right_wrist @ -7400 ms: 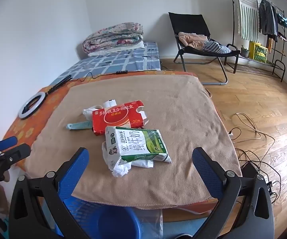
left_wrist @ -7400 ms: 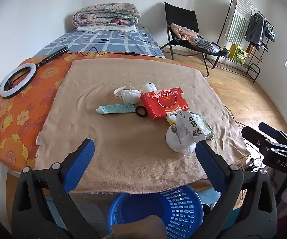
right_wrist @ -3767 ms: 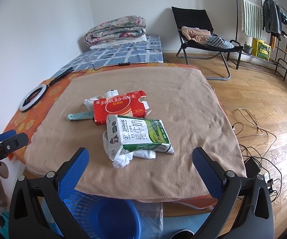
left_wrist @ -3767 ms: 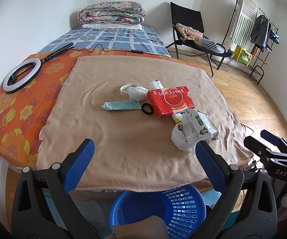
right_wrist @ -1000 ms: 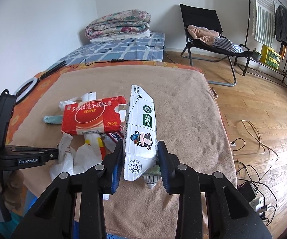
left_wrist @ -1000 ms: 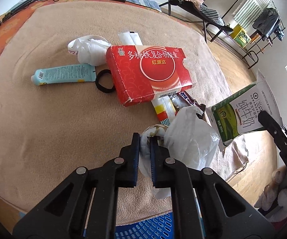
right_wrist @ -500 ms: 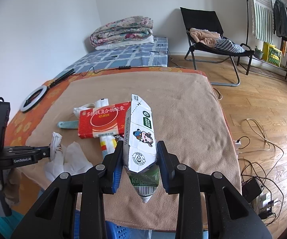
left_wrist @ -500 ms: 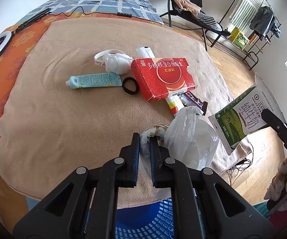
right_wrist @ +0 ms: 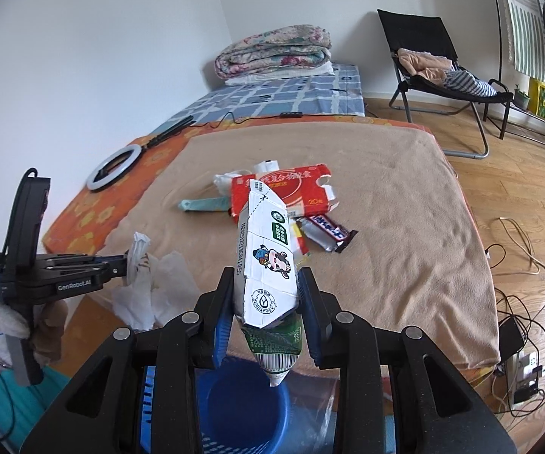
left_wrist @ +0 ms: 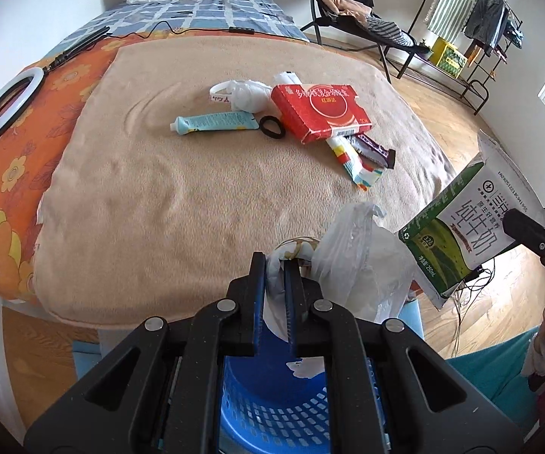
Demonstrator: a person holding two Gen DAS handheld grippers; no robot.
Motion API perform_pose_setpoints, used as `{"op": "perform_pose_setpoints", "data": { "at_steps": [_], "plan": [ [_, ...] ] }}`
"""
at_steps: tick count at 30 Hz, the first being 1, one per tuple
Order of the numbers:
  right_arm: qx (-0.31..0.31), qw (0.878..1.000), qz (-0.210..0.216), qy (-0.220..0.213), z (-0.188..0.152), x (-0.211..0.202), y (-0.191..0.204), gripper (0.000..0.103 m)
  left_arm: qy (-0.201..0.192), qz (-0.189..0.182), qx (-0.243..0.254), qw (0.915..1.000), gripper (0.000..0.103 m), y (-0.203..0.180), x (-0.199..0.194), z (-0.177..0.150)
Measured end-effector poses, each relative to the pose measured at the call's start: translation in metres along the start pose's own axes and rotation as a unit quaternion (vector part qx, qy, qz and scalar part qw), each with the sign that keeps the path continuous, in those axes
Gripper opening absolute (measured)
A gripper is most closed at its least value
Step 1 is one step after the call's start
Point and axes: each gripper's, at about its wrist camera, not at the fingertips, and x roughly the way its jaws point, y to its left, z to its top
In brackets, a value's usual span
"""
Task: Collect trash
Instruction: 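Carry the carton and bag to the blue basket and release both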
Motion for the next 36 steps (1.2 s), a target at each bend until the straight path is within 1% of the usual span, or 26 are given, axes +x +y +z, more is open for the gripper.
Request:
{"op": "perform_pose_setpoints", "data": {
  "at_steps": [4,8,12,23,28,32,34,35,36],
  "plan": [
    [-0.007,1.000,0.015,0.010,-0.016,-0.004,0.015,0.030,0.011,0.006,0.012,0.9999,0.008,-0.001,0.002,-0.020],
    [-0.021,0.999,0.020,0.021,-0.034,-0.004,0.030,0.030,0.027,0.011,0.019,0.9994,0.008,0.001,0.009,-0.037],
    [-0.018,0.999,0.029,0.037,-0.053,0.000,0.037,0.030,0.044,0.013,0.018,0.9988,0.008,0.004,0.017,-0.052],
    [-0.021,0.996,0.030,0.081,-0.089,0.017,0.046,0.030,0.085,0.018,0.021,0.9960,0.008,0.010,0.040,-0.081],
    [-0.031,0.993,0.028,0.108,-0.104,0.032,0.051,0.031,0.107,0.022,0.026,0.9937,0.008,0.010,0.051,-0.090],
    [-0.035,0.991,0.031,0.126,-0.115,0.040,0.052,0.031,0.117,0.026,0.029,0.9924,0.008,0.007,0.057,-0.095],
    [-0.040,0.990,0.029,0.134,-0.118,0.045,0.053,0.031,0.121,0.027,0.031,0.9918,0.011,0.007,0.059,-0.096],
    [-0.040,0.989,0.029,0.139,-0.120,0.046,0.053,0.031,0.121,0.029,0.031,0.9917,0.016,0.006,0.060,-0.096],
    [-0.039,0.988,0.030,0.144,-0.121,0.048,0.053,0.031,0.121,0.029,0.031,0.9917,0.025,0.007,0.061,-0.094]
  ]
}}
